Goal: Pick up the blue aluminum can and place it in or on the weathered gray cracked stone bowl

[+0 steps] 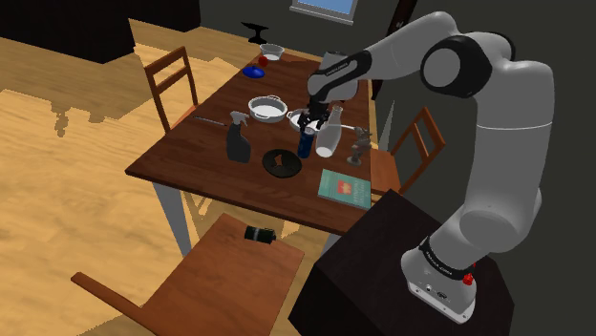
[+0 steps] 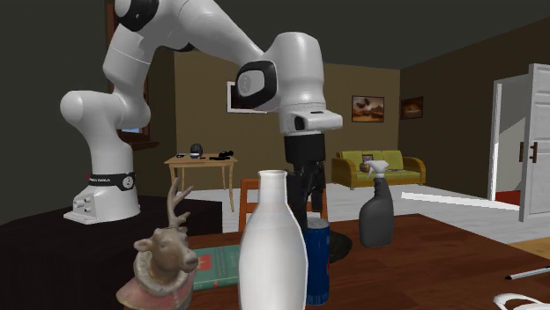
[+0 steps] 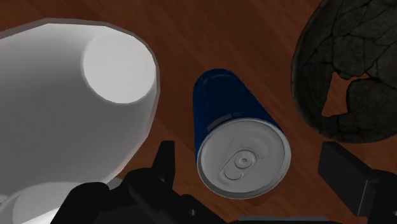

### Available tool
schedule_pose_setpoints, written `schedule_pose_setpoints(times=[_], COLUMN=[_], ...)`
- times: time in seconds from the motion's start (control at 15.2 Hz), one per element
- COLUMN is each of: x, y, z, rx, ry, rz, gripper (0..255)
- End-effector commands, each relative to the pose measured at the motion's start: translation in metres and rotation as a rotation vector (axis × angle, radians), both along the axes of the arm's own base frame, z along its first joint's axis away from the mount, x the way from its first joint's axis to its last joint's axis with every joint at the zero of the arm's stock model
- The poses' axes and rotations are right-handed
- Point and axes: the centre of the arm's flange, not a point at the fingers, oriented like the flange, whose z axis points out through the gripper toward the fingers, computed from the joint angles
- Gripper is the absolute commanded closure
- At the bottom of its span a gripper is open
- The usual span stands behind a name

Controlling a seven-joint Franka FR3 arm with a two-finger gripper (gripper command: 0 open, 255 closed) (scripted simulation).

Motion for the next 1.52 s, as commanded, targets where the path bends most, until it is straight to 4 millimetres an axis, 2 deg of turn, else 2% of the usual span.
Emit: schedule_pose_setpoints(times=[0.0,0.26,0.73,0.79,1.39,1.45], x=[0.001,0.003,0.003,0.002,0.003,0.003], y=[-0.001,0.000,0.000,0.001,0.000,0.000], z=[-0.010,-0.029,-0.029,-0.028,-0.029,-0.024], rx=[0.000,0.000,0.000,0.000,0.000,0.000], ry=[-0.001,-0.001,-0.001,-0.001,-0.001,-0.001], rz=[0.000,0.000,0.000,0.000,0.000,0.000], gripper=[0,0,0,255,255,255])
